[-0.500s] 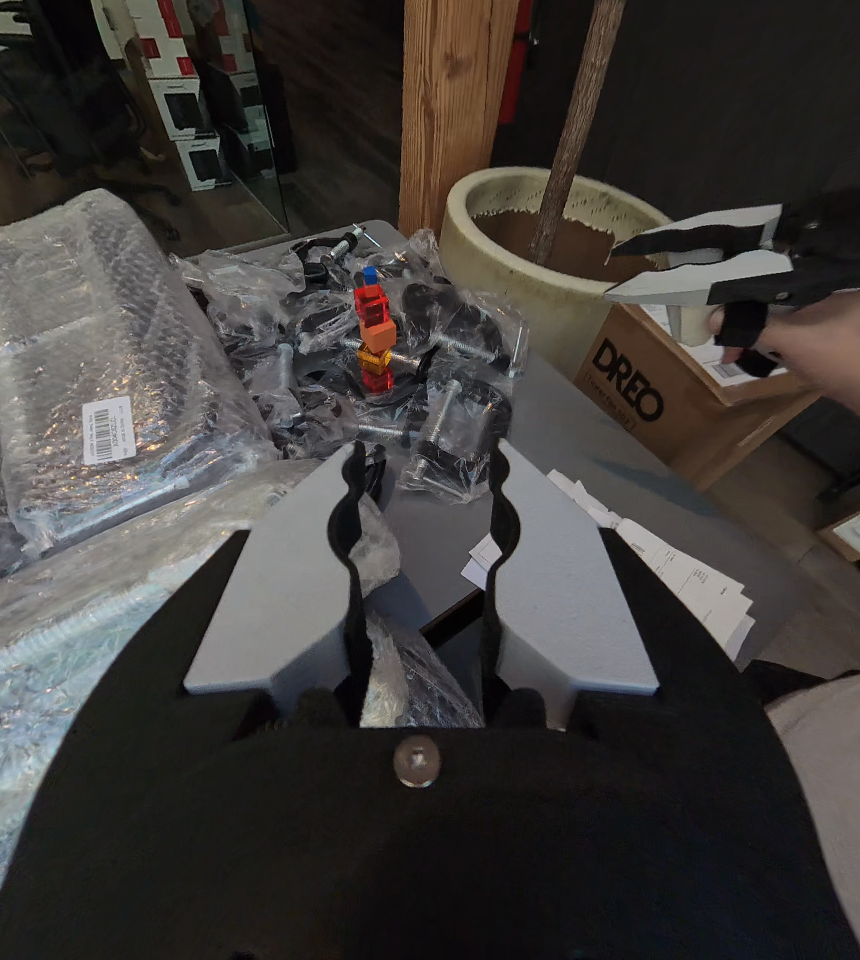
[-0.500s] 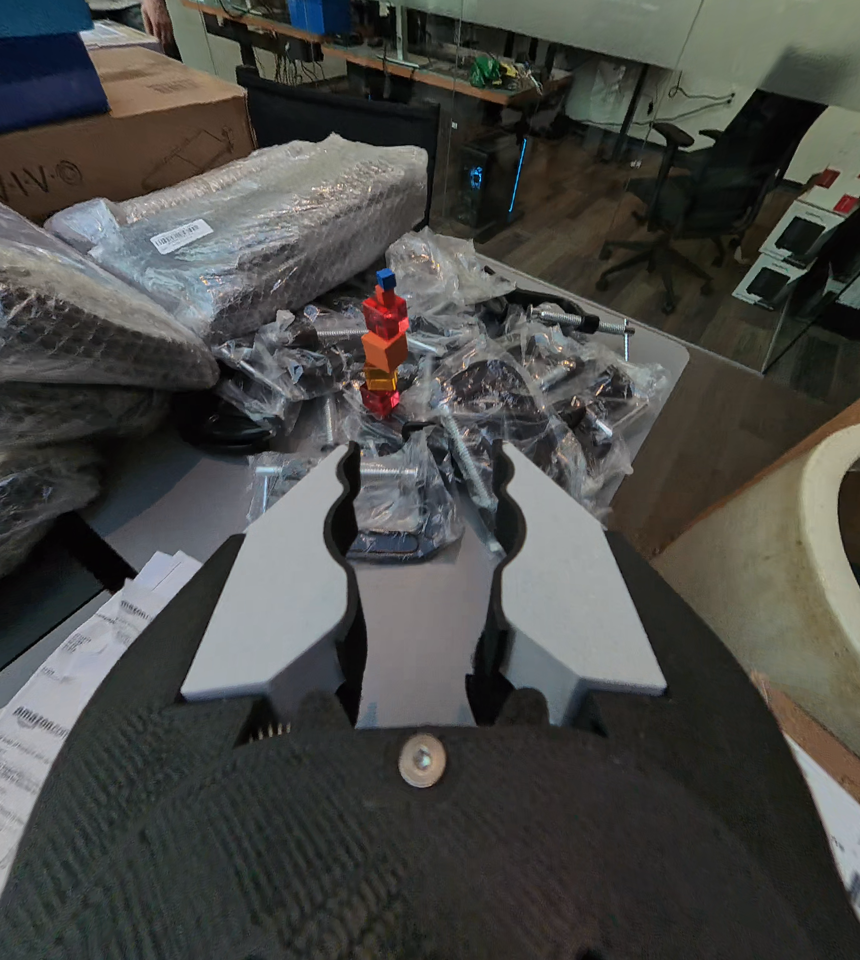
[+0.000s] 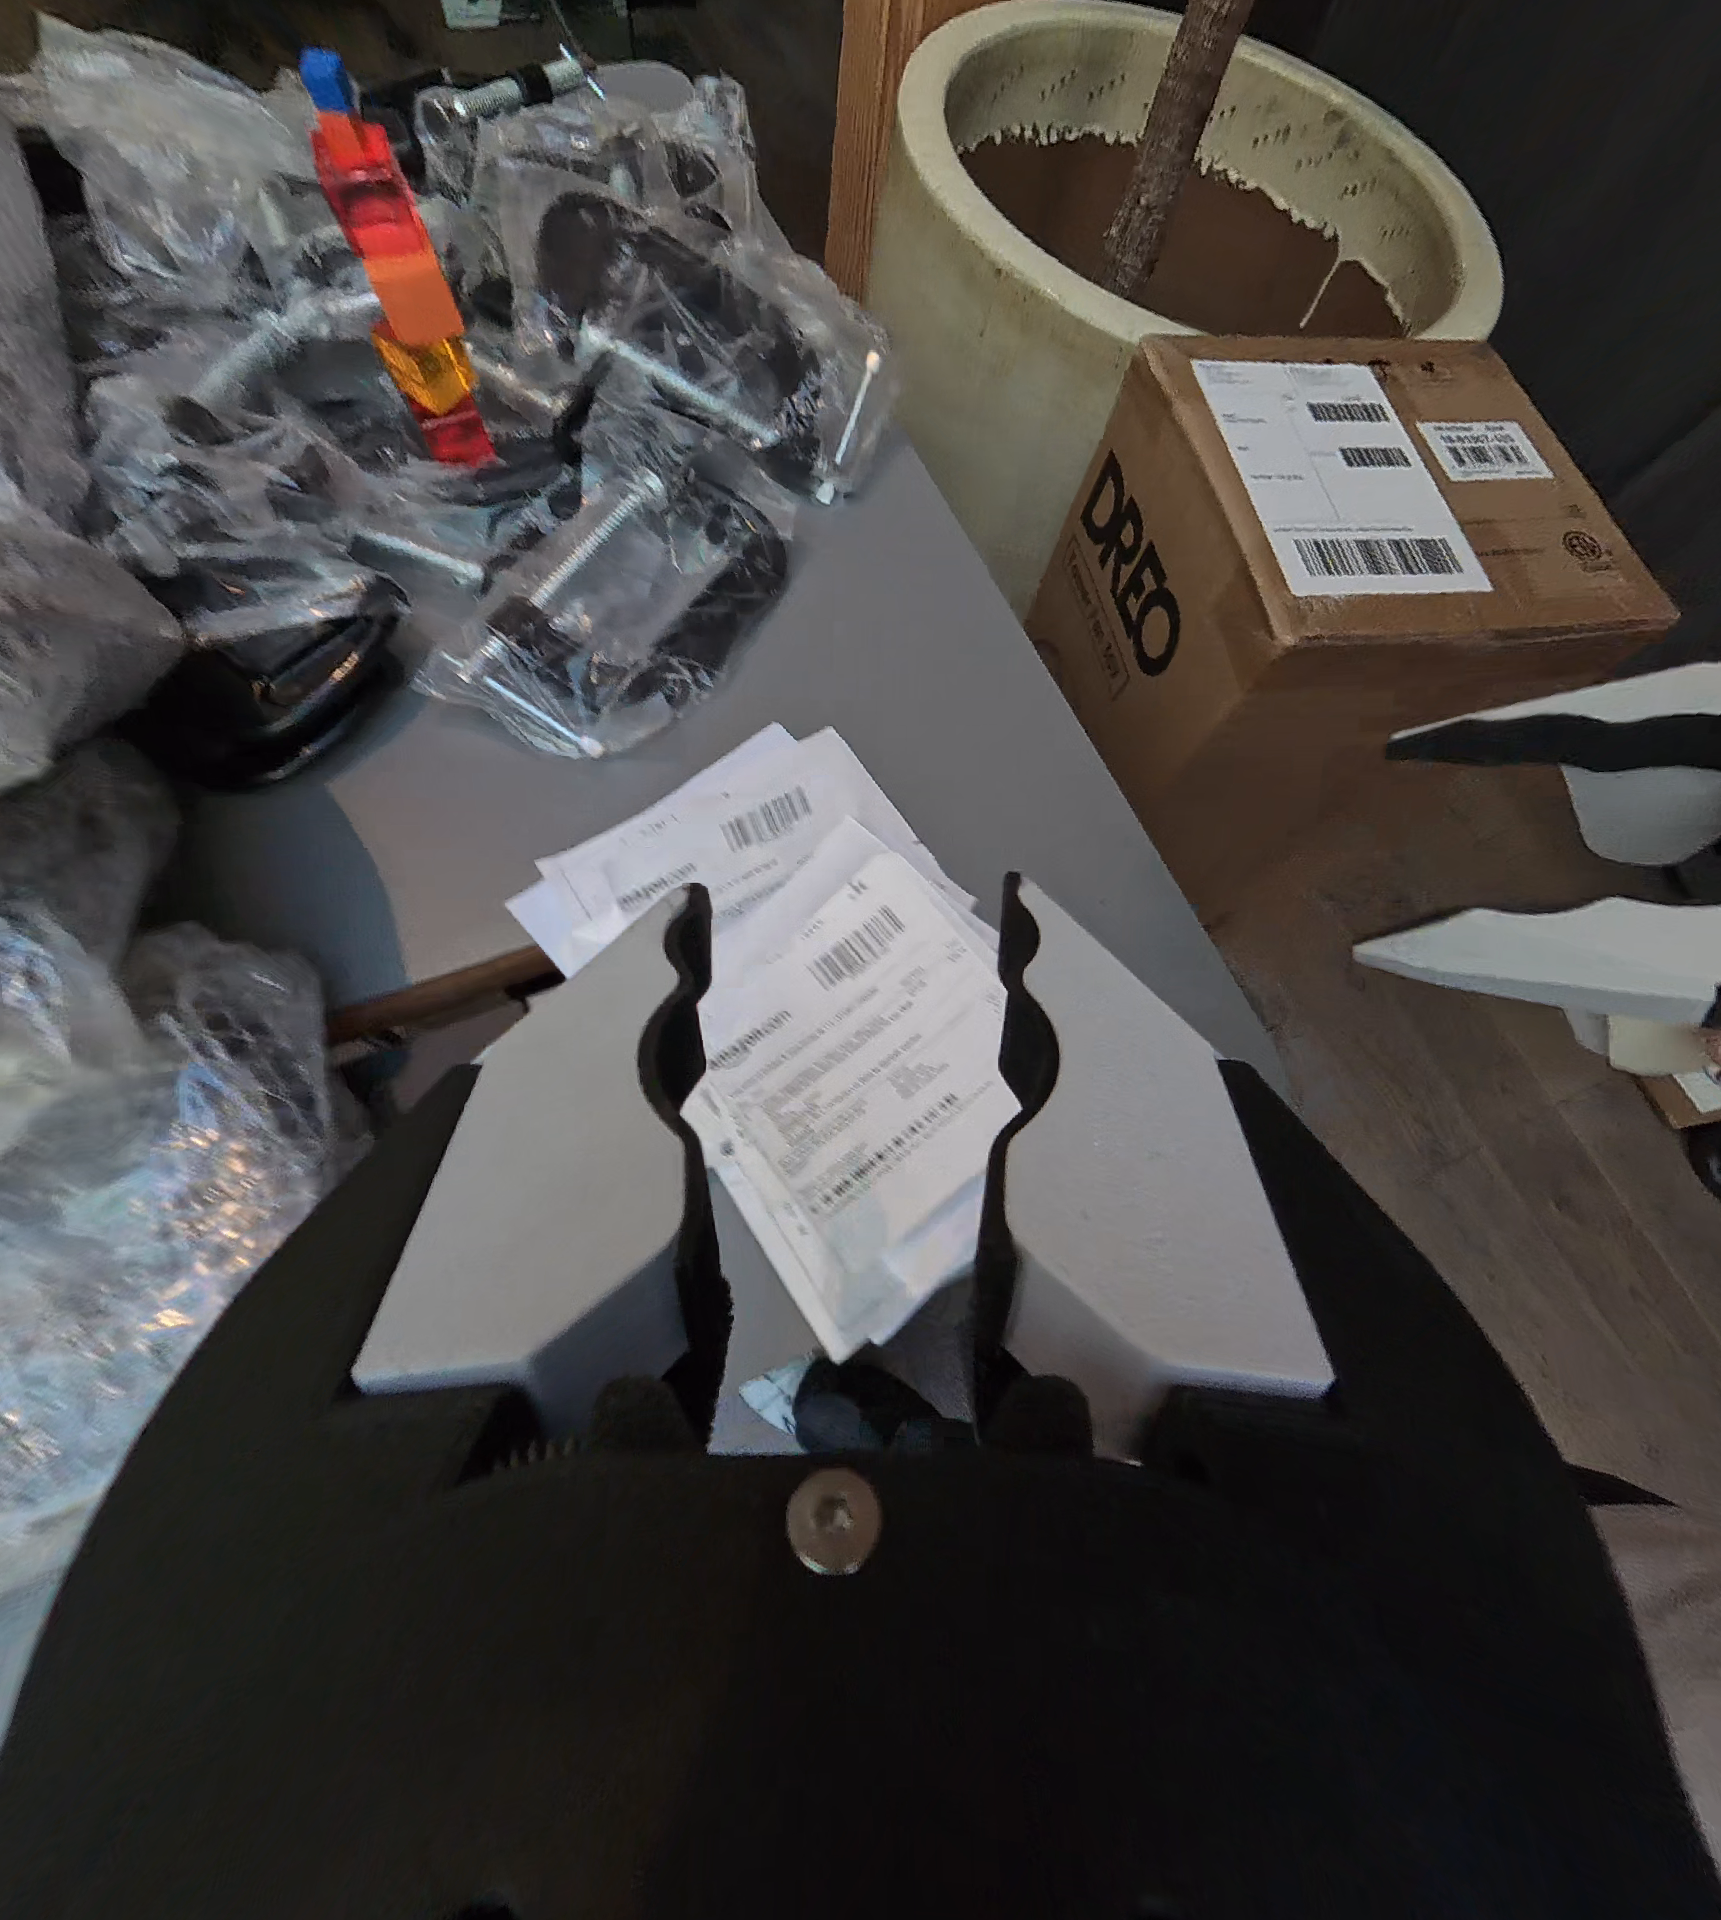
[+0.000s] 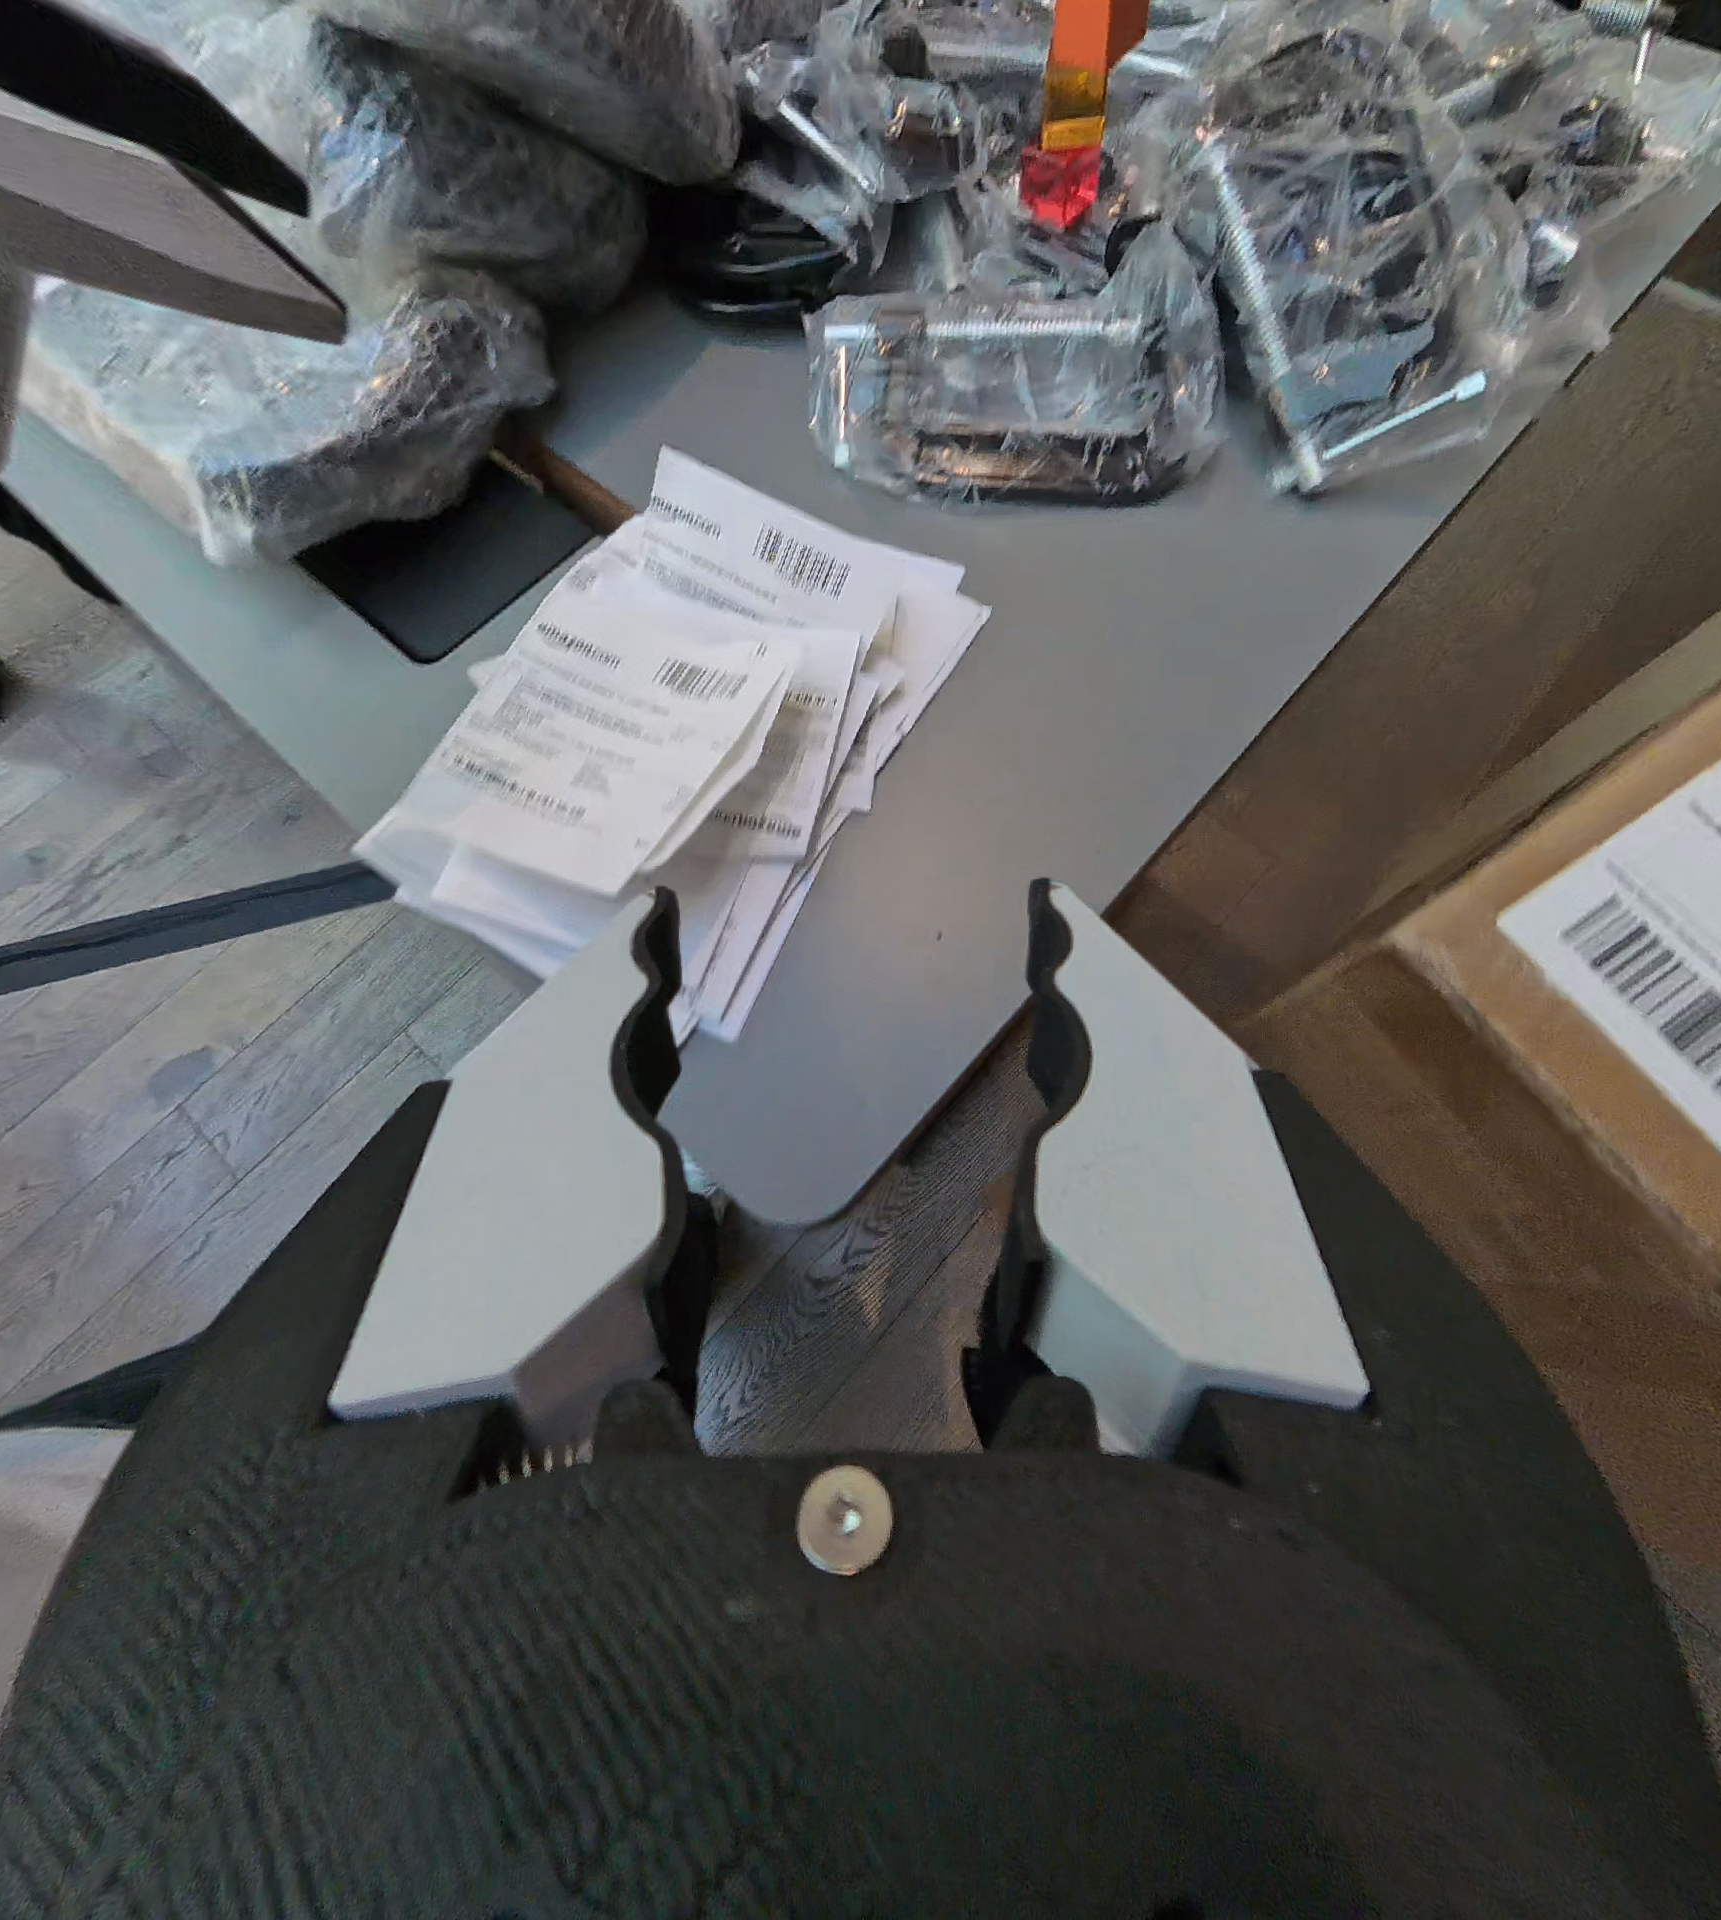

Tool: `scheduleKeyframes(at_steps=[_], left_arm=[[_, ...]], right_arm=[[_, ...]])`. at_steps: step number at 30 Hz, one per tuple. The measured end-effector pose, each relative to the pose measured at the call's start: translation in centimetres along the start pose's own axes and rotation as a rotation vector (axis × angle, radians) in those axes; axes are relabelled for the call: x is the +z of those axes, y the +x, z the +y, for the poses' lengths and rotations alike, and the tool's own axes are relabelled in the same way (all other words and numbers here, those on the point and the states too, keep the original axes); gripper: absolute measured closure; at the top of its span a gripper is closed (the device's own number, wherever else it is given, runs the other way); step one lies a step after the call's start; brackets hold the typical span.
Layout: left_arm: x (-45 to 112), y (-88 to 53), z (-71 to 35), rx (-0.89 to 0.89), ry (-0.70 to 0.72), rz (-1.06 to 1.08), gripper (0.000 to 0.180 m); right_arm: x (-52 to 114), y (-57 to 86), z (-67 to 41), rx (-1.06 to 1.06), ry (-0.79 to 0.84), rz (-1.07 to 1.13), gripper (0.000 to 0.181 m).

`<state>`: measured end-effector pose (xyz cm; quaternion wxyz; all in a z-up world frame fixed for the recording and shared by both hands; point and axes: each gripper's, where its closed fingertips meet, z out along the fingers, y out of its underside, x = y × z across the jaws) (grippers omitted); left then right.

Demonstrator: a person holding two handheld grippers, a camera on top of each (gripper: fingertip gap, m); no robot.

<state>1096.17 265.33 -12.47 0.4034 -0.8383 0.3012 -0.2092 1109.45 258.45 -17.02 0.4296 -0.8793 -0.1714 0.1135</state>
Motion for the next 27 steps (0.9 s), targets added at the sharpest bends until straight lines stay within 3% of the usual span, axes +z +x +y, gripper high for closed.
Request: scheduleKeyframes(at_steps=[11,16,18,20,23,27], left_arm=[[-3.5,11.3,2.7,-0.001,-0.023,-0.059,0.129],[-9.3,11.8,4.1,-0.002,0.054,-0.158,0.140],[-14.2,11.0,6.1,-0.037,0.117,-0.294,0.147],[-20.5,10.2,10.0,-0.124,0.142,-0.443,0.142],[-31.9,10.1,20.0,-0.302,0.084,-0.715,0.131],[-50.6,15.1,35.9,-0.606,0.027,-1.130,0.127]], right_arm=[[-12.5,2.4,7.0,-0.059,0.066,0.059,0.119],[-13.1,-2.0,3.3,-0.161,0.238,-0.095,0.123],[-12.8,-6.4,2.1,-0.277,0.340,-0.230,0.127],[-12.0,-11.8,2.3,-0.386,0.385,-0.409,0.128],[-11.5,-19.4,3.4,-0.528,0.360,-0.619,0.128],[-13.3,-27.1,3.9,-0.664,0.334,-0.709,0.127]])
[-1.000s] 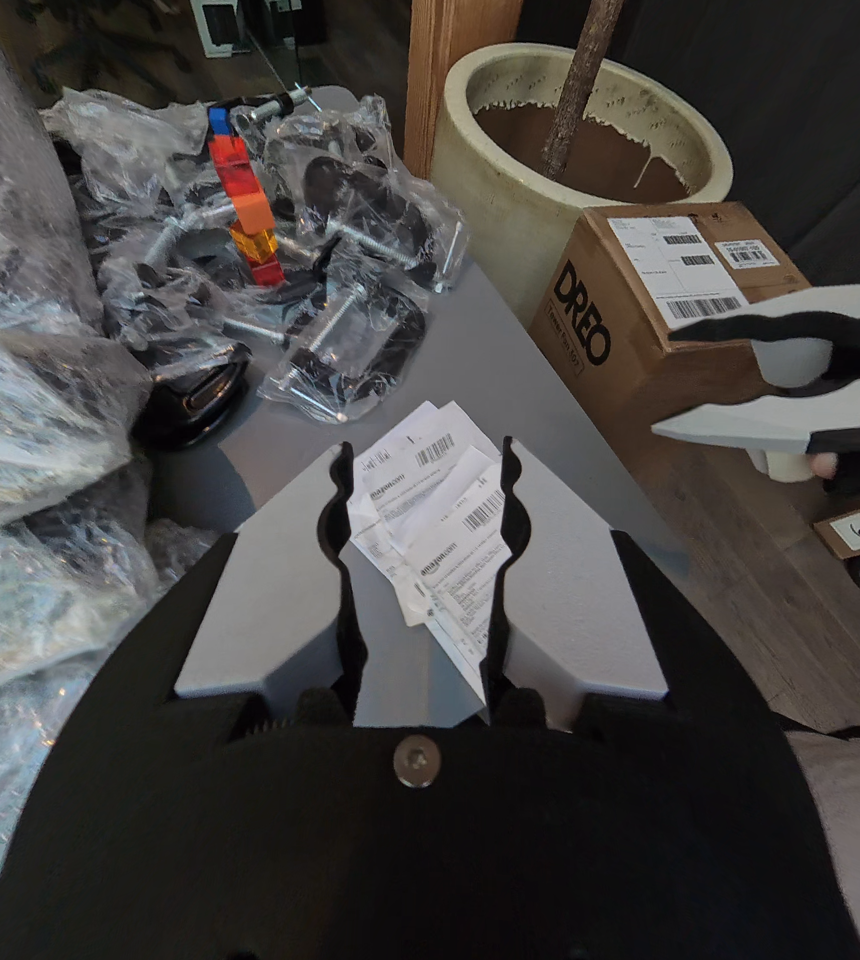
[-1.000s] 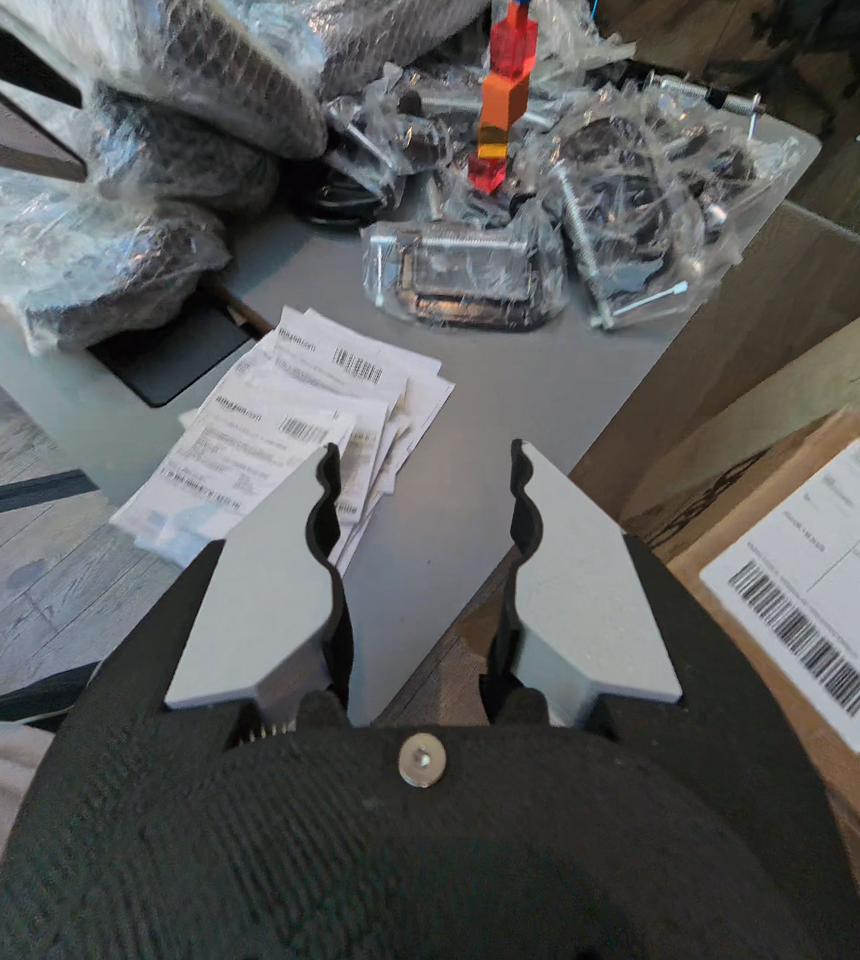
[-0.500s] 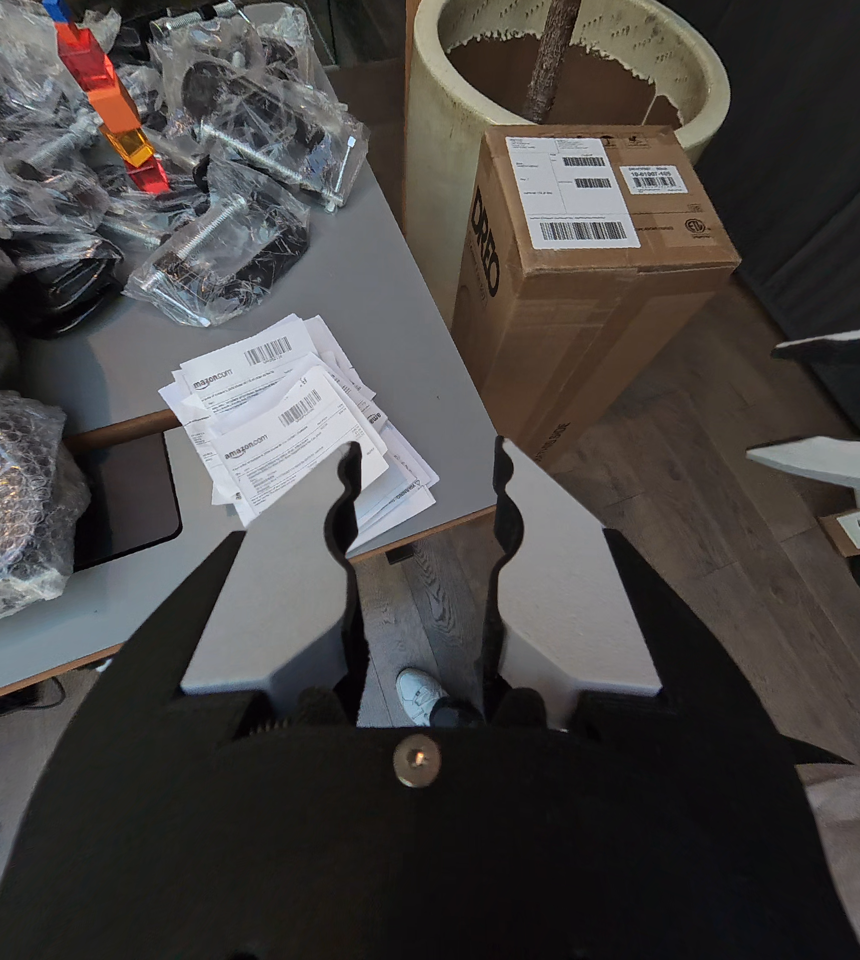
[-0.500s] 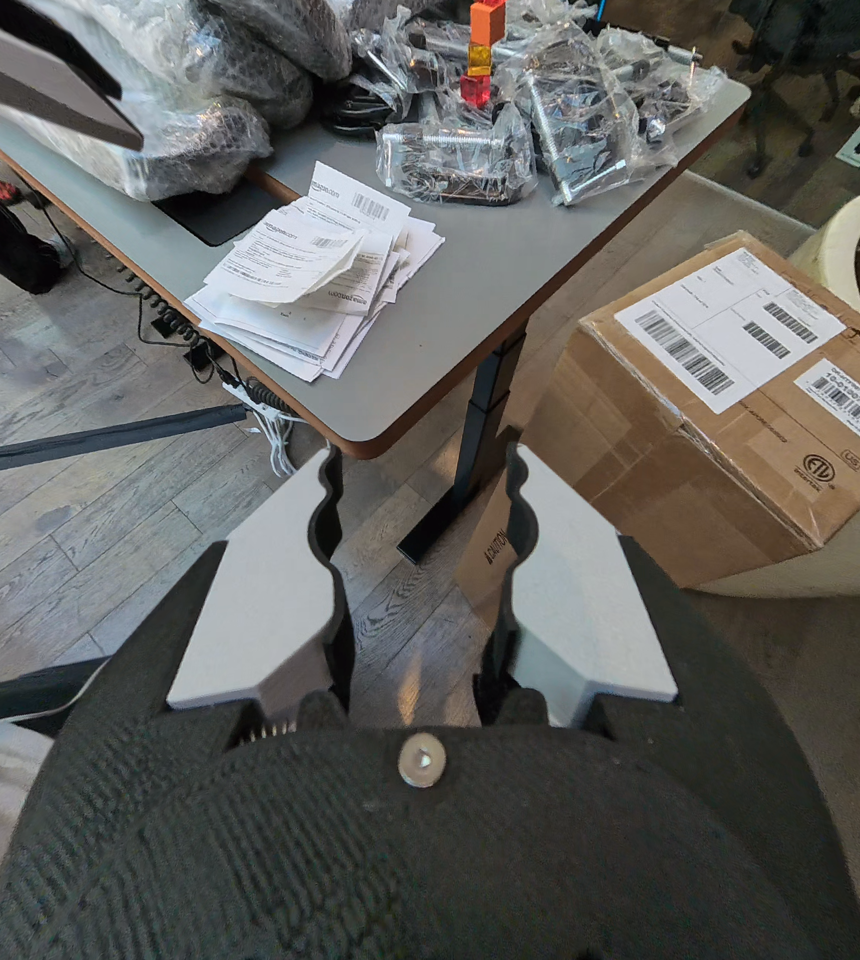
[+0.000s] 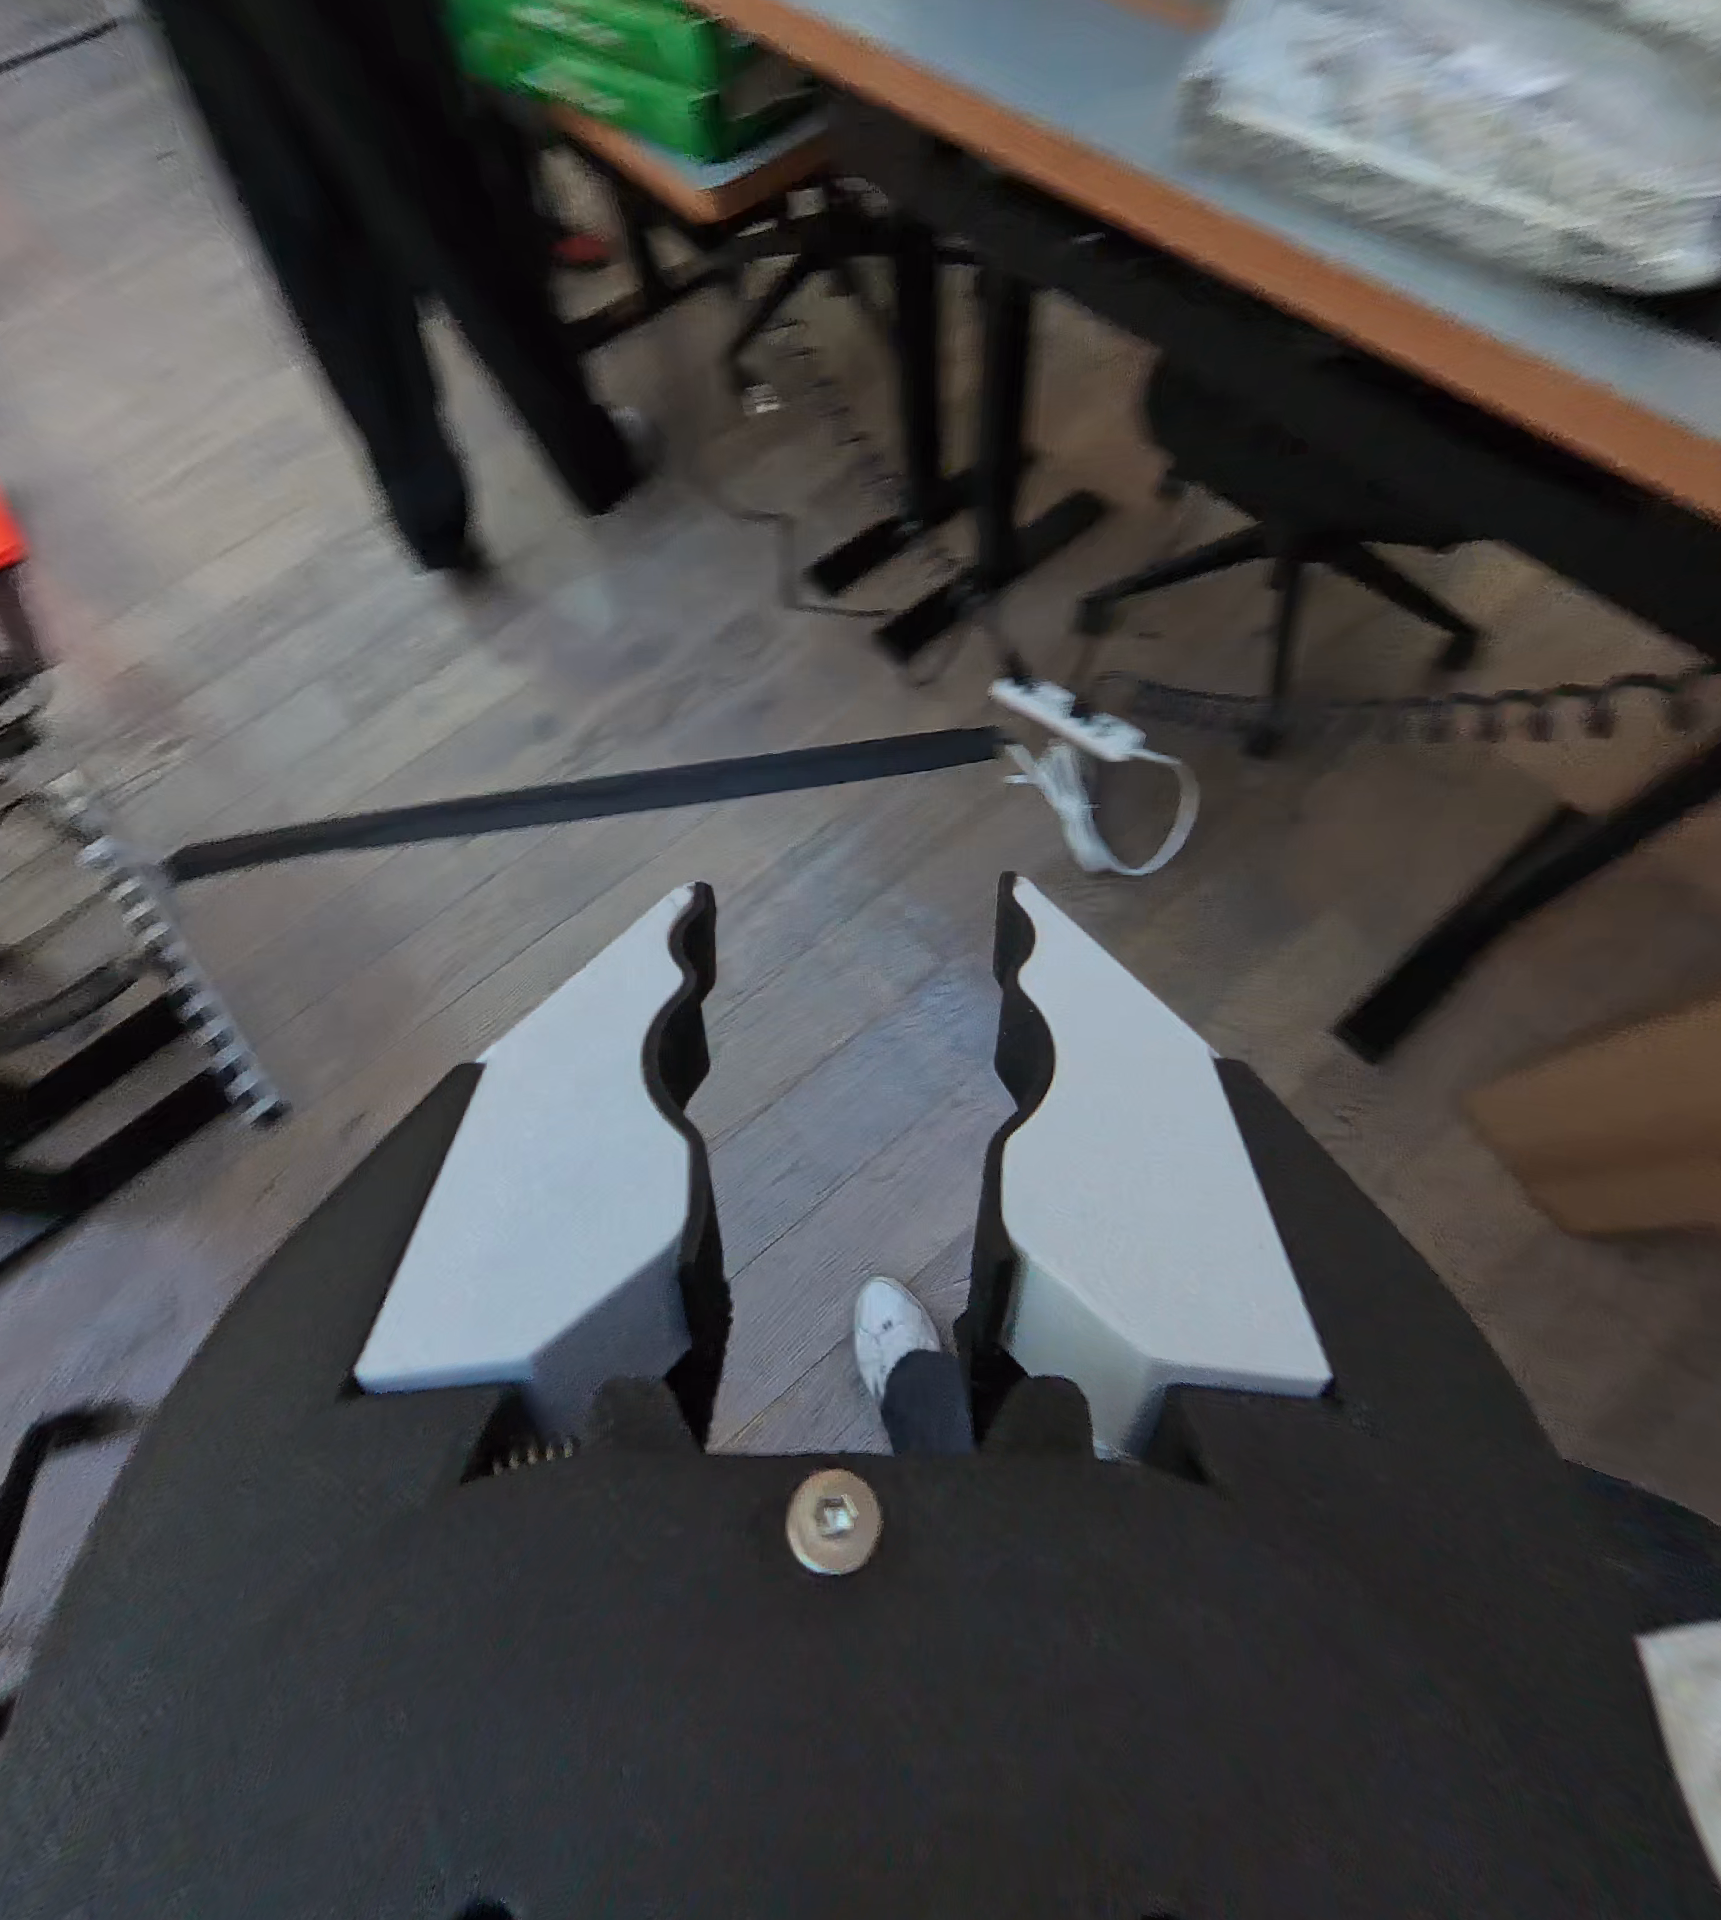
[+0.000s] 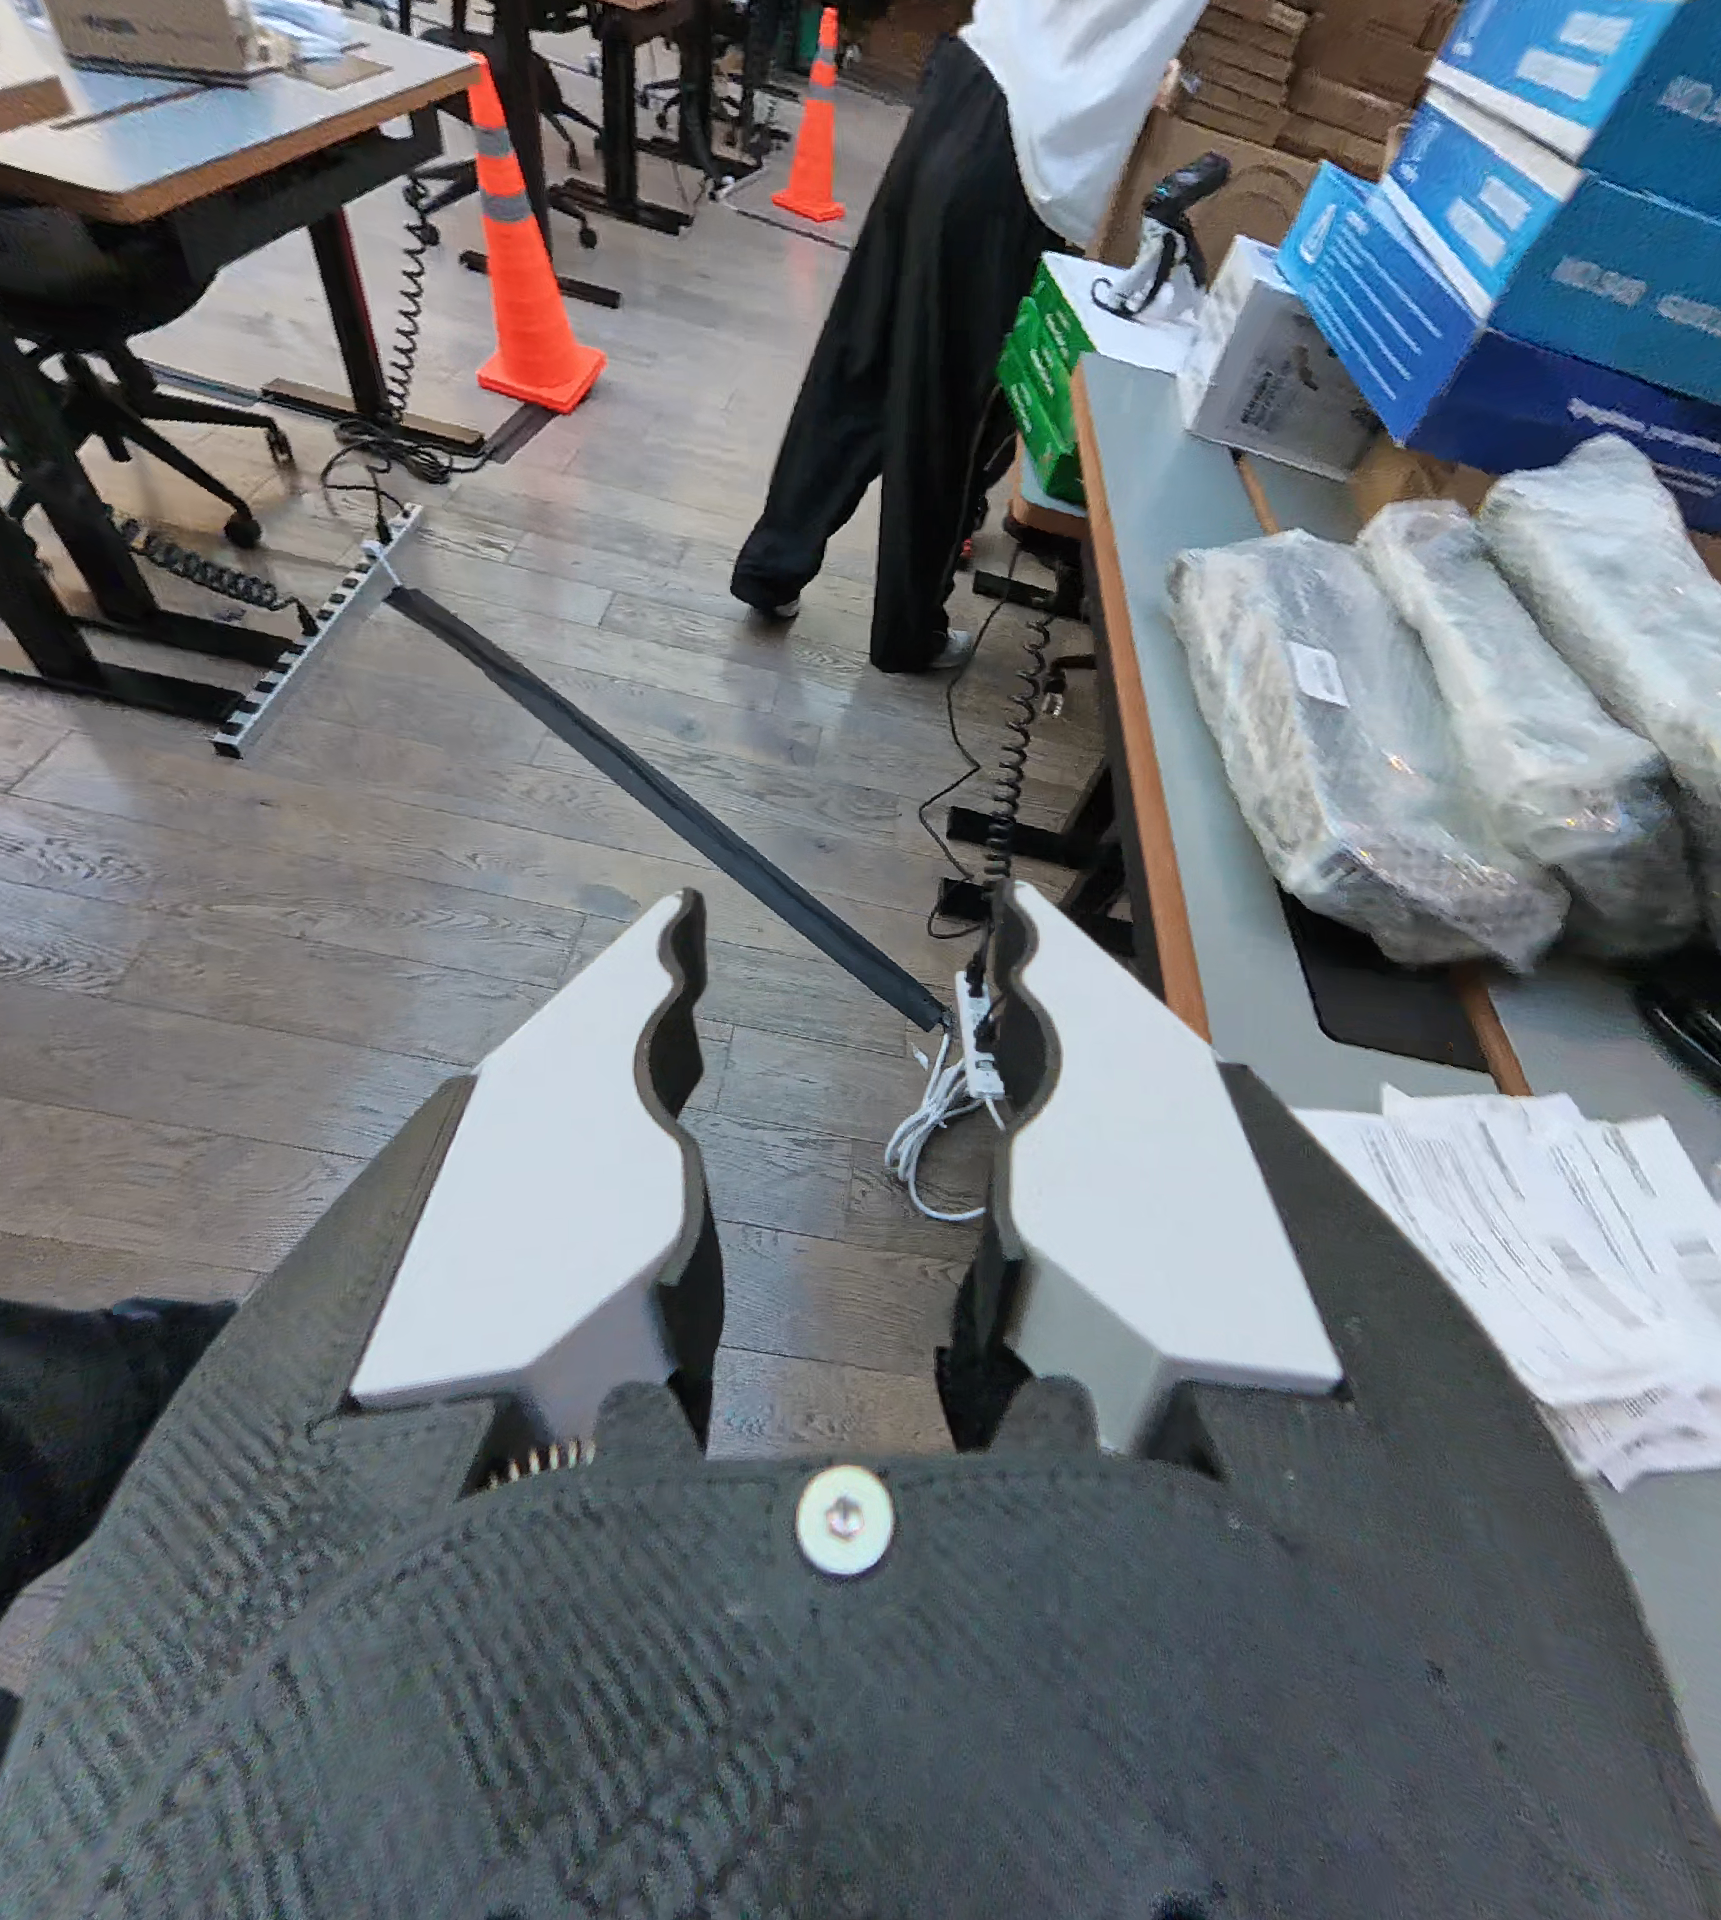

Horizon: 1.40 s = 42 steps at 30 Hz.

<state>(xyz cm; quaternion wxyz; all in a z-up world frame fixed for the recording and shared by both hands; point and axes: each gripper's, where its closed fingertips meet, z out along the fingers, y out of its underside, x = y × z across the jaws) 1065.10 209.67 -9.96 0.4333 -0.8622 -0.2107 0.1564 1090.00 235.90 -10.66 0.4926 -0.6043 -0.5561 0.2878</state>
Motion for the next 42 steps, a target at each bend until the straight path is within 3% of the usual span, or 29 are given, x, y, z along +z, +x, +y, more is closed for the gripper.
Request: scheduleKeyframes(at_steps=[5,8,10,15,22,26,38,42], left_arm=[[-19.9,-26.9,14.5,-0.128,-0.093,-0.651,0.124],[-32.6,-39.6,23.2,0.013,-0.343,-0.986,0.117],[-38.5,-45.3,27.5,0.108,-0.469,-1.092,0.118],[-43.7,-54.7,35.4,0.222,-0.466,-1.062,0.115],[-40.1,-60.5,45.2,0.024,-0.471,-0.743,0.104],[-37.6,-62.6,47.4,-0.008,-0.493,-0.665,0.091],[-35.5,-64.5,48.4,0.075,-0.408,-0.629,0.096],[-33.3,-62.9,51.2,-0.074,-0.500,-0.442,0.115]], right_arm=[[2.6,-9.3,-2.4,0.010,-0.026,-0.117,0.127],[4.6,-16.2,-3.4,-0.076,-0.068,-0.115,0.126],[6.0,-21.9,-4.3,-0.122,-0.074,-0.106,0.125],[8.4,-40.0,-4.3,-0.067,-0.071,-0.139,0.125],[3.7,-63.1,-1.9,0.057,-0.274,-0.364,0.124],[0.7,-64.6,-1.4,-0.012,-0.346,-0.327,0.124],[-5.4,-61.3,-2.0,0.073,-0.351,-0.066,0.125],[-5.8,-64.2,-1.7,0.109,-0.374,-0.091,0.125]])
